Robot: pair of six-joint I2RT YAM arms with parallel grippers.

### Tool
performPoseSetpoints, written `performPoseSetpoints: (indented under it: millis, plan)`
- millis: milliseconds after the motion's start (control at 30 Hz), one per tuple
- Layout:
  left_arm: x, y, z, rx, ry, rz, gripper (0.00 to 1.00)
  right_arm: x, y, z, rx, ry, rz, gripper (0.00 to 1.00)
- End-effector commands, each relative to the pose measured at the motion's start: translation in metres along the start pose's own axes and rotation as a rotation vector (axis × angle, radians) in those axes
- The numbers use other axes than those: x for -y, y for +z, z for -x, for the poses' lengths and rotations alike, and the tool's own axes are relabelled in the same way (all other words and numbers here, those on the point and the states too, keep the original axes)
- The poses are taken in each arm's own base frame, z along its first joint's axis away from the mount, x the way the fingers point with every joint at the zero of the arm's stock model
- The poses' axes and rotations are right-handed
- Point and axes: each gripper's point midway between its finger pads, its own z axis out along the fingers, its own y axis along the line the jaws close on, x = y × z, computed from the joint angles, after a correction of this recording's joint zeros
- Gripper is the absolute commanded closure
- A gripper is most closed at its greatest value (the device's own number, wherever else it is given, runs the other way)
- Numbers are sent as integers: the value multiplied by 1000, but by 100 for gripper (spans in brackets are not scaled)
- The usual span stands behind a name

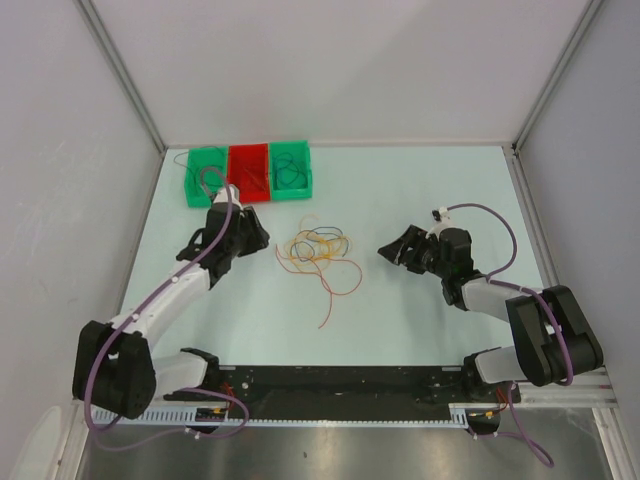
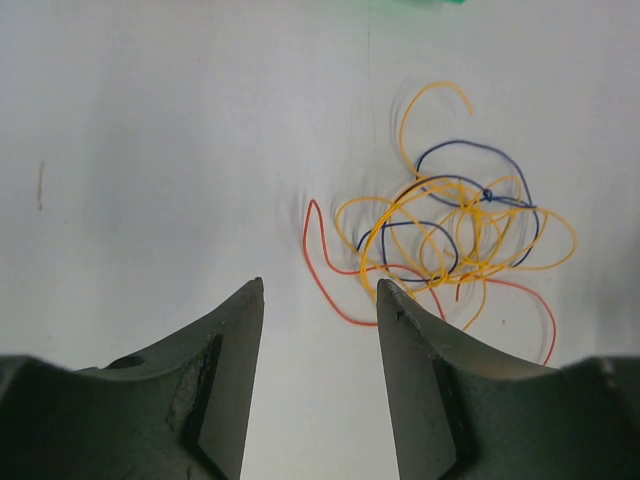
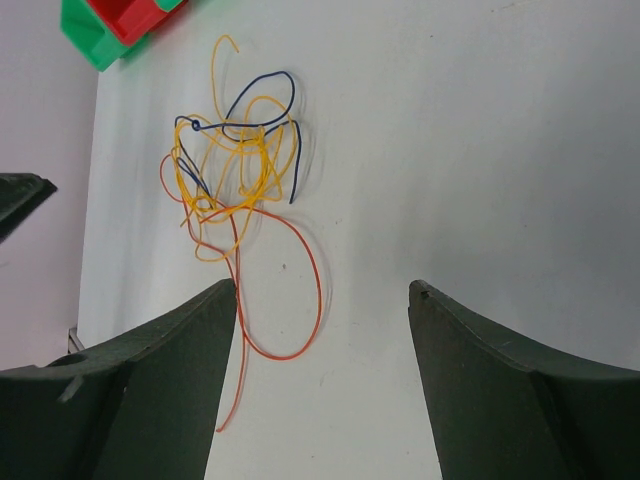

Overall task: Untangle the cables
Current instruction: Place the cable in the bin, then pick up the cable at the center of the board.

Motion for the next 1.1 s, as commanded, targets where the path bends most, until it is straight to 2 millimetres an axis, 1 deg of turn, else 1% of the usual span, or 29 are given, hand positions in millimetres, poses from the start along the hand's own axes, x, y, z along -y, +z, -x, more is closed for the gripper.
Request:
performPoseSetpoints:
  millis: [0,67,100,200,233,300,333,433,467,533,567,600,733,867,900,967,1000,1033,1067]
  plan:
    - [7,10,-14,5,-44,-22,46,-9,-1,10,30,-19,19,26]
    - [10,14,-19,5,-54,-36,47,-9,-1,9,28,-19,17,26]
    - [8,18,-25,-9,-55,-27,47,-9,-2,10,31,-20,18,26]
    - [10,25,-31,-24,-60,-24,48,-9,-1,9,27,-19,20,26]
    - [8,30,-36,-42,-58,-15,48,-9,0,9,27,-20,20,26]
    - [10,35,-38,-47,-54,-13,48,-9,0,9,24,-20,20,26]
    - [8,41,-44,-65,-52,-1,49,-8,0,9,24,-17,18,26]
    - [9,48,-45,-71,-44,12,50,-8,1,8,20,-18,18,26]
    - [8,51,-48,-81,-38,20,50,-8,1,9,22,-18,18,26]
    - [10,55,-47,-77,-29,22,52,-9,1,9,20,-19,20,26]
    - [10,58,-50,-88,-21,27,53,-8,1,9,20,-17,18,26]
    - [12,60,-49,-85,-18,30,53,-8,1,9,20,-16,18,26]
    - [13,68,-55,-101,4,46,58,-8,1,8,18,-17,21,26]
    - [12,75,-56,-103,25,67,59,-8,1,9,18,-18,23,26]
    - [13,76,-53,-98,31,68,60,-9,1,8,16,-17,23,26]
    - [8,81,-57,-114,42,96,63,-9,1,9,19,-18,24,26]
    - [10,82,-55,-113,48,95,66,-8,1,8,16,-17,23,26]
    - [6,84,-60,-131,53,114,67,-8,1,8,15,-17,24,26]
    - [7,86,-57,-125,54,120,69,-8,1,9,16,-17,25,26]
